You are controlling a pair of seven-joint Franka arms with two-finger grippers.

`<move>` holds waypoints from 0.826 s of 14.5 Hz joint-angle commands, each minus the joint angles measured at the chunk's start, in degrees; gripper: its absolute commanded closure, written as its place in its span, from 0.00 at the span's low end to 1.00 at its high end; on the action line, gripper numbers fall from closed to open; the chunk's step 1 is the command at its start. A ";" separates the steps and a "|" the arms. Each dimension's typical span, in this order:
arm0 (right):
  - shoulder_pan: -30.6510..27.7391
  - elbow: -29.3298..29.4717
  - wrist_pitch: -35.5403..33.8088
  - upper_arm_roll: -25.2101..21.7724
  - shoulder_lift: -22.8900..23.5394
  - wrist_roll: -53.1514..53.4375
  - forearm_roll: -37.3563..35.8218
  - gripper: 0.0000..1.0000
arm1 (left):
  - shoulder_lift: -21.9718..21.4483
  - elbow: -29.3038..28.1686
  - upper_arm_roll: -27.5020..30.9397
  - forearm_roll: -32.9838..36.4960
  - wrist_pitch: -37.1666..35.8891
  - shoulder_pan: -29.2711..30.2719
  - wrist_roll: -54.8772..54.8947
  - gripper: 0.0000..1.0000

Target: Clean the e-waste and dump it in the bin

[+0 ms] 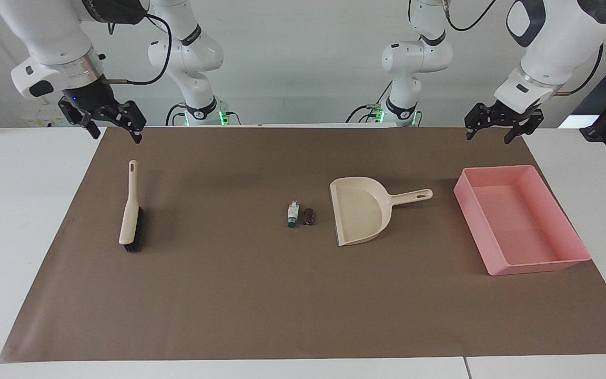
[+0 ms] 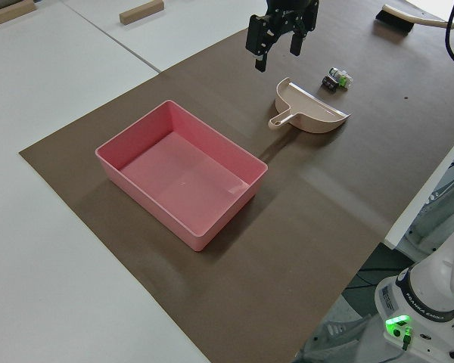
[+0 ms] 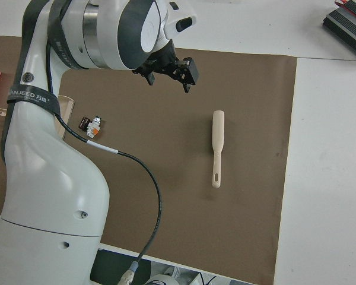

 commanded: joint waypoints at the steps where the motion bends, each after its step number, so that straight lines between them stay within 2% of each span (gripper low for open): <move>1: -0.52 -0.15 -0.23 0.52 -0.20 -1.10 -0.93 0.00 | 1.77 2.22 1.98 0.11 0.34 -1.91 0.11 0.00; 12: -0.69 -0.68 0.03 0.52 -0.56 -1.02 -0.84 0.00 | 1.61 2.06 2.07 0.11 0.42 -1.83 -1.20 0.03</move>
